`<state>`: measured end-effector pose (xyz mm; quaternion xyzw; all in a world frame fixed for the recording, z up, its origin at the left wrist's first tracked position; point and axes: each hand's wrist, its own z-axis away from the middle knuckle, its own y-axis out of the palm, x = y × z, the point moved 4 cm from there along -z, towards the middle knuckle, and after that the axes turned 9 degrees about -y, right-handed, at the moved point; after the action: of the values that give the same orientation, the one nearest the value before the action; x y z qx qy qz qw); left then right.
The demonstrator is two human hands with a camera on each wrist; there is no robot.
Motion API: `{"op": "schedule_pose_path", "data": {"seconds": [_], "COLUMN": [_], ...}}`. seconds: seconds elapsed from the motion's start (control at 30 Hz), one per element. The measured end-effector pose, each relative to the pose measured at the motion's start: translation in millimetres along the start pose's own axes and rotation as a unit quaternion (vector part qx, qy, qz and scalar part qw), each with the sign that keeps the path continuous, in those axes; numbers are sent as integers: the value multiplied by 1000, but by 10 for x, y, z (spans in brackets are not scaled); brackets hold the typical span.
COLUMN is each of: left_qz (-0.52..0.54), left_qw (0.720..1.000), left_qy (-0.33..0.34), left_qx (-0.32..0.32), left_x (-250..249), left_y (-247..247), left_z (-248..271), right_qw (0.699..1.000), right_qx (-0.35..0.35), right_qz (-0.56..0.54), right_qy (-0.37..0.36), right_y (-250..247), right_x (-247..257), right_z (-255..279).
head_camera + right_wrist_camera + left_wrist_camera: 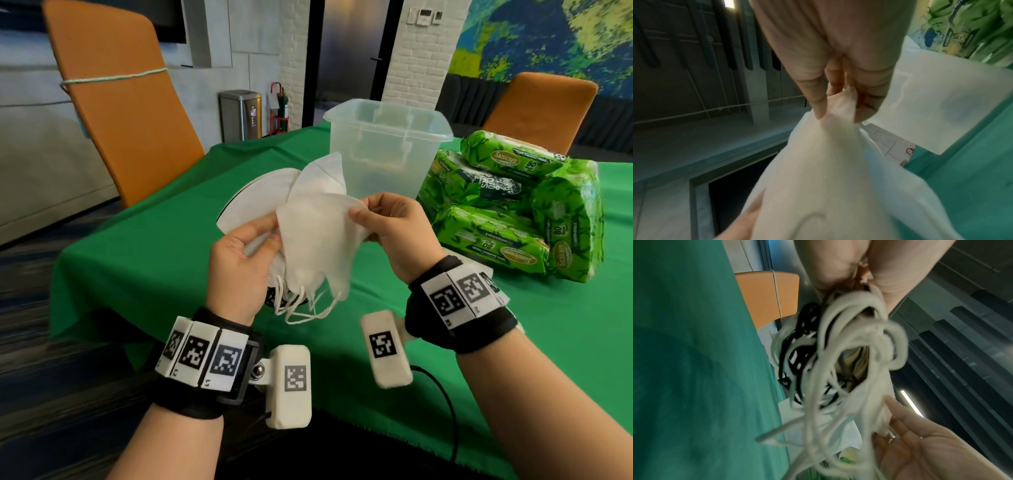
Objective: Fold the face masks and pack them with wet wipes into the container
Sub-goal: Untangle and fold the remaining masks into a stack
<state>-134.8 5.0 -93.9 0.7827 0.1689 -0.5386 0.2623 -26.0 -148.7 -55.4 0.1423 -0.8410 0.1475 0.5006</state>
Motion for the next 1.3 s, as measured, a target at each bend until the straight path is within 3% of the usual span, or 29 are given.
{"op": "schedule_pose_path", "data": {"seconds": [0.47, 0.77, 1.07, 1.3], "left_qz": [2, 66, -32, -42], "left_qw": [999, 992, 998, 998], "left_qy": [-31, -73, -38, -41], "left_qx": [40, 77, 38, 34], "left_x": [28, 2, -12, 23], "left_y": [-13, 17, 46, 36], "left_z": [16, 27, 65, 55], "right_qw": [989, 995, 993, 960], "right_qx": [122, 74, 47, 139], "right_qz": [80, 70, 107, 230], "right_qy": [-22, -23, -8, -82], "right_y": [-11, -24, -22, 39], "right_x": [92, 40, -12, 169], "right_z": [-8, 14, 2, 74]}}
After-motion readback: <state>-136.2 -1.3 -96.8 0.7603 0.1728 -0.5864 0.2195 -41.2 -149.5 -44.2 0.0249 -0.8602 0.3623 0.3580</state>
